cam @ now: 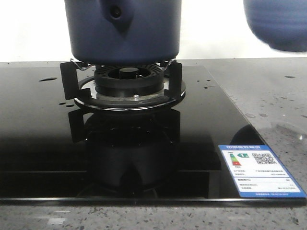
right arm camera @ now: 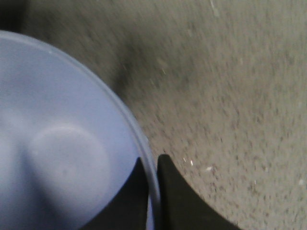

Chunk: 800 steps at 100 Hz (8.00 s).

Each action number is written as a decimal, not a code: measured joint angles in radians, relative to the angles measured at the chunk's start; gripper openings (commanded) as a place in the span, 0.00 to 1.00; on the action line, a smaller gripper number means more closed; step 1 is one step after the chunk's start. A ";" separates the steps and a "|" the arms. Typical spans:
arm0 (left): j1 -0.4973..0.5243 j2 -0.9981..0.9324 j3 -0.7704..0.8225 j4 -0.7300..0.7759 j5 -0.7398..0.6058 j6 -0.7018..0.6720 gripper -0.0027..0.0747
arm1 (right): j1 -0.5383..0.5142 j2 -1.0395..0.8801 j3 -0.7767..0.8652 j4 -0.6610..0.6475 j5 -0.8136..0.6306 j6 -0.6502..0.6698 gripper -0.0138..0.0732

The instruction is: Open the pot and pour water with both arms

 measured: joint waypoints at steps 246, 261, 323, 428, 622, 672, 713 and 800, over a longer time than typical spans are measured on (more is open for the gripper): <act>-0.040 0.141 0.032 0.086 0.146 0.006 0.48 | -0.025 -0.129 0.121 0.067 -0.095 -0.038 0.65; -0.040 0.141 0.034 0.083 0.144 0.006 0.53 | -0.025 -0.129 0.121 0.072 -0.095 -0.038 0.65; -0.023 0.130 -0.022 0.031 0.159 0.006 0.74 | -0.025 -0.129 0.121 0.072 -0.095 -0.047 0.65; 0.352 -0.456 0.252 0.222 -0.151 -0.228 0.01 | 0.060 -0.521 0.532 0.886 -0.693 -0.807 0.09; 0.282 -1.063 0.934 0.152 -0.464 -0.406 0.01 | 0.060 -1.077 1.127 1.030 -0.839 -0.901 0.08; 0.288 -1.181 1.117 1.345 -0.495 -1.551 0.01 | 0.060 -1.077 1.127 1.030 -0.841 -0.901 0.08; 0.288 -1.372 1.248 1.416 -0.555 -1.608 0.01 | 0.060 -1.077 1.127 1.030 -0.843 -0.901 0.08; 0.286 -1.372 1.248 1.429 -0.553 -1.608 0.01 | 0.060 -1.077 1.127 1.030 -0.843 -0.901 0.08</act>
